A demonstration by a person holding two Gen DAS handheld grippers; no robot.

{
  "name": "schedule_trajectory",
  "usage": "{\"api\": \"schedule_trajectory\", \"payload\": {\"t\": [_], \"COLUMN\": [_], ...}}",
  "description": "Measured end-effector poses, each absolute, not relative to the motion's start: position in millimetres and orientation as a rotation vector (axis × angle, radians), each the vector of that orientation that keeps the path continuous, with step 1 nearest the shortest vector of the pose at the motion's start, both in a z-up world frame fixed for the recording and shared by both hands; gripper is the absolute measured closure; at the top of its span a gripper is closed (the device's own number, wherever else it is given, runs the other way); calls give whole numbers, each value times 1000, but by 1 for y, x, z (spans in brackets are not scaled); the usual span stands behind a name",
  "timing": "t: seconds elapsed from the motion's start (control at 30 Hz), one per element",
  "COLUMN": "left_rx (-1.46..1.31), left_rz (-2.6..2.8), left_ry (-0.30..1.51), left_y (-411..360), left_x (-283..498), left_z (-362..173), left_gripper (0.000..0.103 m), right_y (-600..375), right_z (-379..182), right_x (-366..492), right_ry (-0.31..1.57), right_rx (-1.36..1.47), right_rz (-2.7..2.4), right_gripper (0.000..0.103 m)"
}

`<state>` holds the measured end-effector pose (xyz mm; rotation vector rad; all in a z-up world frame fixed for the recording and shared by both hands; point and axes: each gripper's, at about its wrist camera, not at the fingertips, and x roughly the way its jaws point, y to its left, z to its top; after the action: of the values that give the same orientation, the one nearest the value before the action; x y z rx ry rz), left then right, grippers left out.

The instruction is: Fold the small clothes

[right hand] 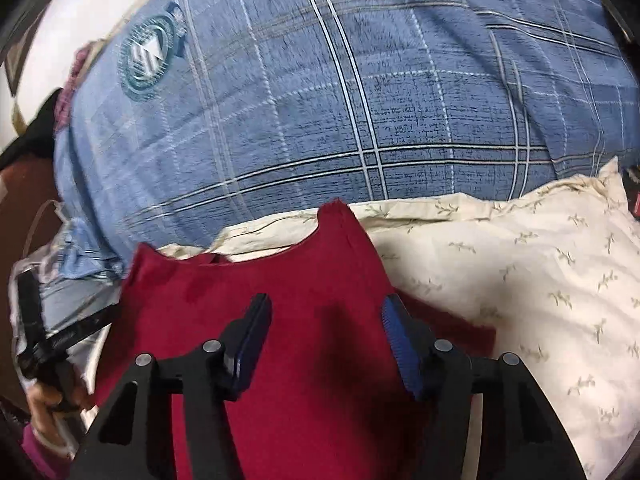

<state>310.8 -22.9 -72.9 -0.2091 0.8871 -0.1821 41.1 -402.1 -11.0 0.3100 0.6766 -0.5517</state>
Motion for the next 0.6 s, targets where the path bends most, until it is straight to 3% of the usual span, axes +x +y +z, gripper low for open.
{"api": "schedule_trajectory", "payload": {"t": [0.3,0.6], "left_rx": [-107,-94], "left_rz": [-135,-133], "left_ry": [897,889], "left_y": [-39,-38], "left_x": [314,310], "left_z": [-84,-84], "left_gripper": [38,38], "right_y": [-444,-417], "right_z": [-61,-25], "right_x": [75,47], "right_ry": [881,767], "right_rx": [312,277], "right_rz": [-666,-677], "right_gripper": [44,43]}}
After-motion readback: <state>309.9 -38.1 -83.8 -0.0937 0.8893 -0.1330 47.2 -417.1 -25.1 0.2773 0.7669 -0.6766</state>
